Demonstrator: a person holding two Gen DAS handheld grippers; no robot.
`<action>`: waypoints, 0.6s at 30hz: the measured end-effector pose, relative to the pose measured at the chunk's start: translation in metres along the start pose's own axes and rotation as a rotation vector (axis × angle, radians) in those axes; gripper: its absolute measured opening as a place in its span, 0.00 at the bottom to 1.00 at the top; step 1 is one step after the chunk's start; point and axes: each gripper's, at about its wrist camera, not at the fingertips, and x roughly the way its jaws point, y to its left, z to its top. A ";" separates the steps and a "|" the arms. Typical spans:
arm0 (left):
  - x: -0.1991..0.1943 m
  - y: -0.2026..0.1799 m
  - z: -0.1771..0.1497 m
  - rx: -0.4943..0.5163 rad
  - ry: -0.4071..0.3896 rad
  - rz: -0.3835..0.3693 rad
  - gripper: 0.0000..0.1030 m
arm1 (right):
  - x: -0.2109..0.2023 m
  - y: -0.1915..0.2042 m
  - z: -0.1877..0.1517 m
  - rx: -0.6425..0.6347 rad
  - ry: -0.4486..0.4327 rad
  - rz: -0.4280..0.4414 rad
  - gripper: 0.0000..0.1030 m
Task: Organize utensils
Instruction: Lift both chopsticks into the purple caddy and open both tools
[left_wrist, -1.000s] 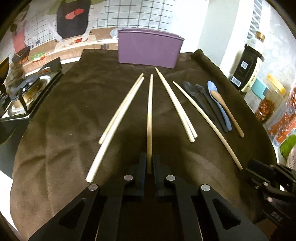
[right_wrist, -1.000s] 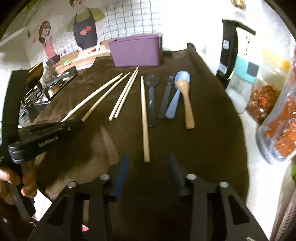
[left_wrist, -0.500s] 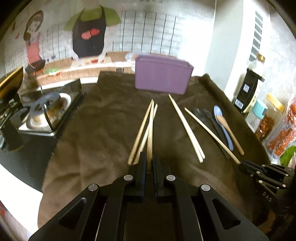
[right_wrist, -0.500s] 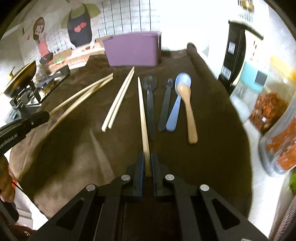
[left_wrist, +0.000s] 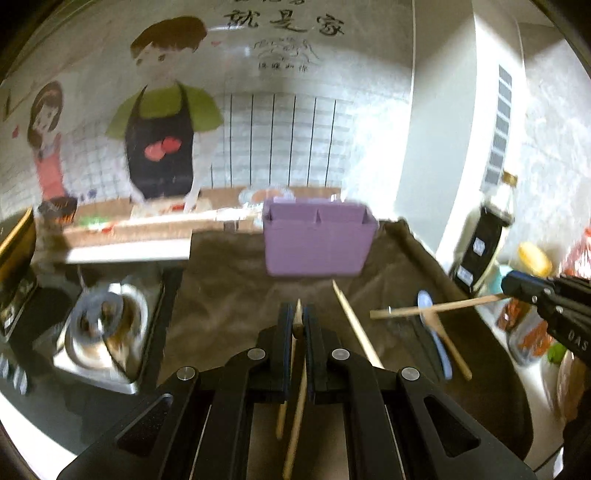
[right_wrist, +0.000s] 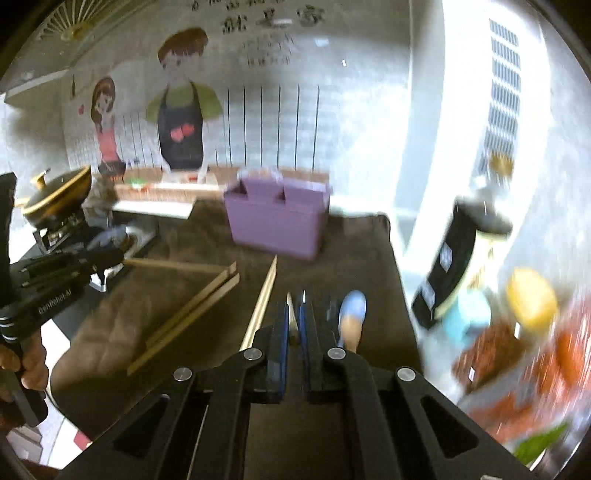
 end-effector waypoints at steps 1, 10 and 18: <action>0.004 0.003 0.012 0.005 -0.006 -0.007 0.06 | 0.003 -0.001 0.015 -0.010 -0.016 -0.004 0.05; 0.022 0.017 0.149 -0.003 -0.111 -0.057 0.06 | 0.009 -0.027 0.151 0.028 -0.154 0.016 0.05; 0.013 0.019 0.245 -0.001 -0.259 -0.072 0.06 | -0.012 -0.031 0.244 -0.023 -0.291 0.016 0.05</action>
